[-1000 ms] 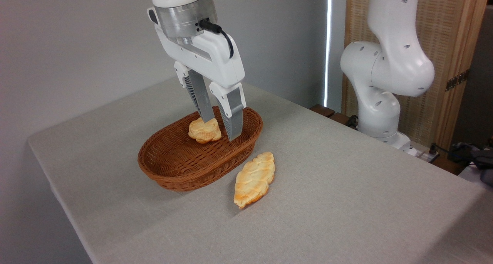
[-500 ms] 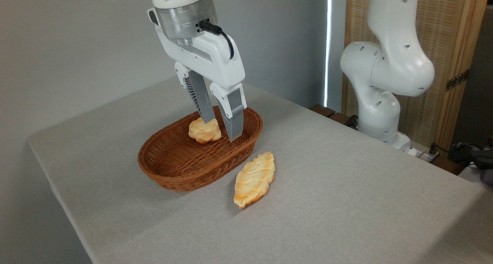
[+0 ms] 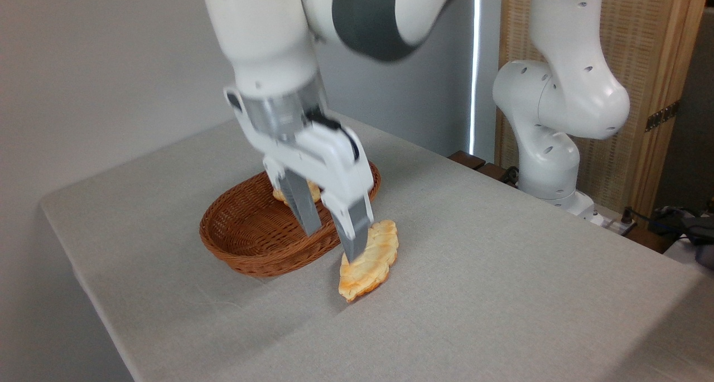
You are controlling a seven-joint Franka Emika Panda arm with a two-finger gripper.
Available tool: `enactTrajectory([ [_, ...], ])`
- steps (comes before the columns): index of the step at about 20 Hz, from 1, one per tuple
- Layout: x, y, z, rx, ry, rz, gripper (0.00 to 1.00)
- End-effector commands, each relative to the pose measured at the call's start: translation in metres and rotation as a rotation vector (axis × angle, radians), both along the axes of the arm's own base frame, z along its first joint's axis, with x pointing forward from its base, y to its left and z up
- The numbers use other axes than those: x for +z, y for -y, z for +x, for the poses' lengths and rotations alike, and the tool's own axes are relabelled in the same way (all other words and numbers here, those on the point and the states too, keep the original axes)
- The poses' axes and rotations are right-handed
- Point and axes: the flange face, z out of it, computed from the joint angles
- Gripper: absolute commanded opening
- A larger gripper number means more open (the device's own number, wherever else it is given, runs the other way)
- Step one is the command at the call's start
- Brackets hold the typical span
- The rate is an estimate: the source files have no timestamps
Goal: Put bread into the basket
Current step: 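Move the gripper over the golden bread on the table and lower it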
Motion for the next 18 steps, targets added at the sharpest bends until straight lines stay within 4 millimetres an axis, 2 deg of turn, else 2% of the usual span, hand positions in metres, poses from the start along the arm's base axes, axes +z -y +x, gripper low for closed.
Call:
enactTrajectory([
  [1,-0.039,-0.006,0.01,0.092,0.011,0.003,1.0],
  [4,-0.056,-0.008,0.019,0.199,0.012,0.028,1.0],
  [9,-0.07,-0.013,0.012,0.334,-0.026,0.048,1.0],
  [12,-0.076,-0.017,0.001,0.347,-0.038,0.05,1.0],
  [15,-0.088,-0.011,-0.007,0.339,-0.031,0.05,1.0],
  [18,-0.084,-0.005,-0.014,0.329,-0.022,0.047,1.0],
])
